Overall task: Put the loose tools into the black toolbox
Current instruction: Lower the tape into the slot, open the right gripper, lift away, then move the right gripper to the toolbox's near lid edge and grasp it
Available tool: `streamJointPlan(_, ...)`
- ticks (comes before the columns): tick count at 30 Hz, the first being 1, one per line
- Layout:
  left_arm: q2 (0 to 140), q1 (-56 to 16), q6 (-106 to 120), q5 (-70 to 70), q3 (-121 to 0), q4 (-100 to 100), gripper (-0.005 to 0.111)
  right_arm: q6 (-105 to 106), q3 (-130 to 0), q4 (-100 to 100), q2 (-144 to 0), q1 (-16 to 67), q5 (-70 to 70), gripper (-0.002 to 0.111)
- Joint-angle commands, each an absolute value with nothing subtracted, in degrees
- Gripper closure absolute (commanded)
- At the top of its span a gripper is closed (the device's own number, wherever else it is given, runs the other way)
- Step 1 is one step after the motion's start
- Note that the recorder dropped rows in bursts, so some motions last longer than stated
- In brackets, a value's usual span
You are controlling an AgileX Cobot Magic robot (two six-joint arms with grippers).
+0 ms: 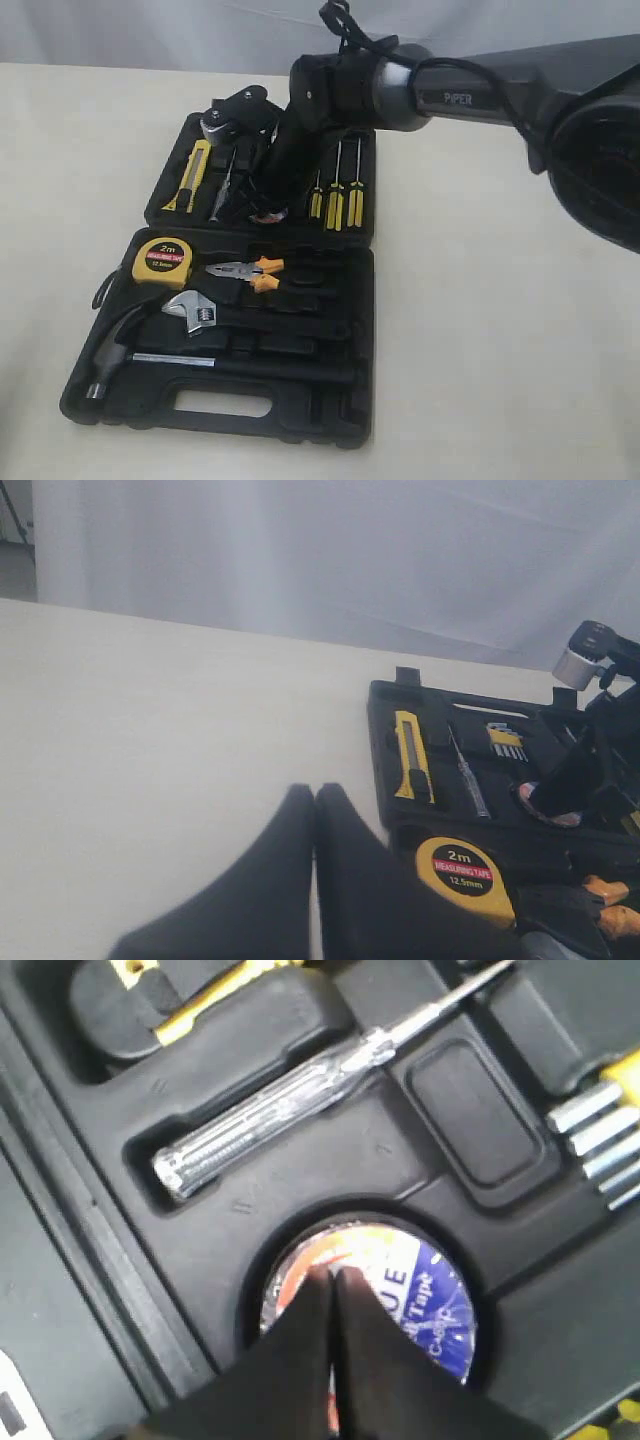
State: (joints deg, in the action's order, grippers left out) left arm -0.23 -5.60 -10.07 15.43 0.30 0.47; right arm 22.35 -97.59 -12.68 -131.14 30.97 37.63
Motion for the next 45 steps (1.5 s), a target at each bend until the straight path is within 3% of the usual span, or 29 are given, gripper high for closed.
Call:
streamJointPlan(1, 0.0, -5.93, -10.05, 15.61, 0.0, 0.0, 0.107, 22.95, -97.24, -13.62, -132.88, 30.92, 39.71, 0.109)
streamJointPlan(11, 0.0, -5.93, -10.05, 15.61, 0.0, 0.0, 0.107, 23.77, -97.24, -13.4, -126.6, 30.92, 38.87, 0.109)
streamJointPlan(28, 0.0, -5.93, -10.05, 15.61, 0.0, 0.0, 0.107, 23.31, -97.24, -13.22, -130.02, 30.92, 37.24, 0.109)
streamJointPlan(39, 0.0, -5.93, -10.05, 15.61, 0.0, 0.0, 0.107, 15.86, -97.24, -5.58, -114.83, 31.7, 49.98, 0.109)
streamJointPlan(45, 0.0, -5.93, -10.05, 15.61, 0.0, 0.0, 0.107, 5.75, -97.24, 14.61, -106.75, 39.4, 64.65, 0.109)
